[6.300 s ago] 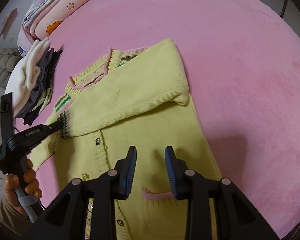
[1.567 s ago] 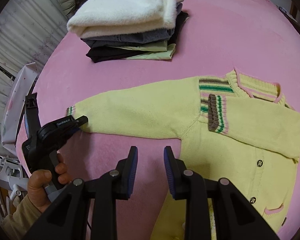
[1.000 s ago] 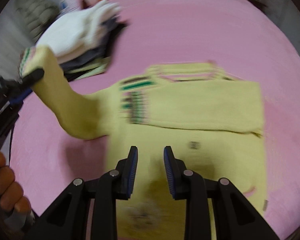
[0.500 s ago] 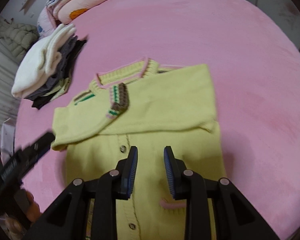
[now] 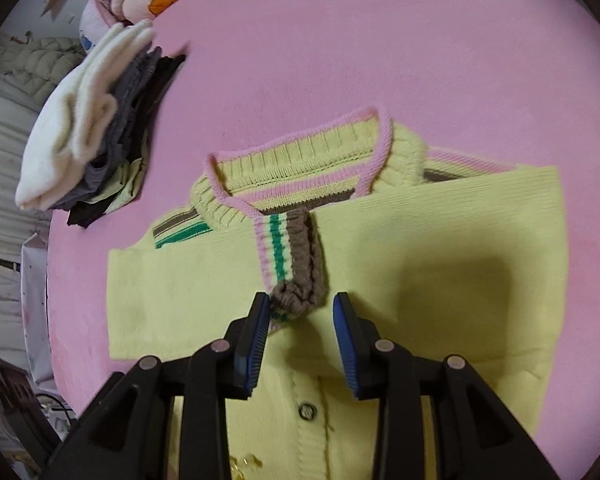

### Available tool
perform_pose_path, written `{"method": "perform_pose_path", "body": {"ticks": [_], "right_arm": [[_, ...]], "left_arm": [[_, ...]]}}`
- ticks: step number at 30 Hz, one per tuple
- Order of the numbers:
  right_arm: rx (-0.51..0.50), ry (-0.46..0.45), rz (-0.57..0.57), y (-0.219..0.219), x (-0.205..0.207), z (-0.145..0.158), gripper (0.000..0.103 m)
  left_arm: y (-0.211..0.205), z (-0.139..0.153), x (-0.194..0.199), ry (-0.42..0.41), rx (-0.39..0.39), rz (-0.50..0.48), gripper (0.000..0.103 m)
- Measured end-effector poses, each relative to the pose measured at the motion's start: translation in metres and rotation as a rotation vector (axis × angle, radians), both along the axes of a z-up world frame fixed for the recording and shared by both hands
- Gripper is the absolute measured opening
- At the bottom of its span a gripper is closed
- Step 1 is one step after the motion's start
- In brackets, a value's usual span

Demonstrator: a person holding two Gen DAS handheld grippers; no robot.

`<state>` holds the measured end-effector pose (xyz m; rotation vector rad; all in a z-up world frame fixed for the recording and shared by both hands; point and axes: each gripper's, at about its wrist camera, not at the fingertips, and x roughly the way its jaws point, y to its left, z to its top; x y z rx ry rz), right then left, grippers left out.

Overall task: Fold large clothes
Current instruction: 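Fold the held sleeve across the cardigan body with the left gripper, release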

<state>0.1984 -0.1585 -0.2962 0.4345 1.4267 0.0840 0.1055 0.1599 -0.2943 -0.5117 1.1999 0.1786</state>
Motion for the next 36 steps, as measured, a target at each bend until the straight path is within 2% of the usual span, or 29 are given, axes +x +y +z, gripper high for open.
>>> {"method": "perform_pose_path", "body": {"ticks": [8,10,11,12,13,15,17,19,22,24,29,32,36], "right_arm": [[0.031,0.010,-0.052,0.005,0.004,-0.002,0.038],[0.002,0.023,-0.063,0.003,0.005,-0.008,0.037],[-0.010,0.023,-0.056,0.004,0.005,-0.009,0.036],[-0.037,0.020,-0.033,0.006,0.005,-0.008,0.027],[-0.087,-0.005,0.019,0.012,0.005,-0.001,0.011],[-0.077,-0.077,0.072,0.017,0.001,0.019,0.011],[-0.078,-0.198,0.109,0.017,-0.006,0.054,0.010],[-0.155,-0.335,0.126,0.011,-0.017,0.095,0.010],[-0.258,-0.406,0.103,-0.009,-0.026,0.119,0.010],[-0.299,-0.383,0.080,-0.025,-0.027,0.115,0.010],[-0.280,-0.154,-0.019,-0.068,-0.031,0.051,0.011],[-0.387,-0.043,-0.027,-0.077,-0.042,0.014,0.012],[-0.342,-0.038,-0.066,-0.087,-0.053,0.010,0.012]], "left_arm": [[-0.017,-0.006,0.015,0.001,0.040,-0.070,0.071],[-0.020,-0.010,0.017,0.012,0.051,-0.077,0.071],[-0.021,-0.012,0.018,0.016,0.055,-0.077,0.071],[-0.022,-0.012,0.018,0.019,0.059,-0.077,0.071],[-0.022,-0.012,0.018,0.020,0.062,-0.076,0.071],[-0.024,-0.013,0.021,0.022,0.071,-0.077,0.071],[-0.027,-0.013,0.024,0.018,0.084,-0.083,0.071],[-0.030,-0.013,0.026,0.013,0.098,-0.087,0.071],[-0.035,-0.012,0.031,0.008,0.125,-0.087,0.071],[-0.040,-0.013,0.035,0.014,0.147,-0.097,0.071],[-0.049,-0.016,0.040,0.048,0.223,-0.113,0.071],[-0.048,-0.016,0.042,0.056,0.231,-0.124,0.071],[-0.048,-0.012,0.041,0.070,0.247,-0.172,0.071]]}}
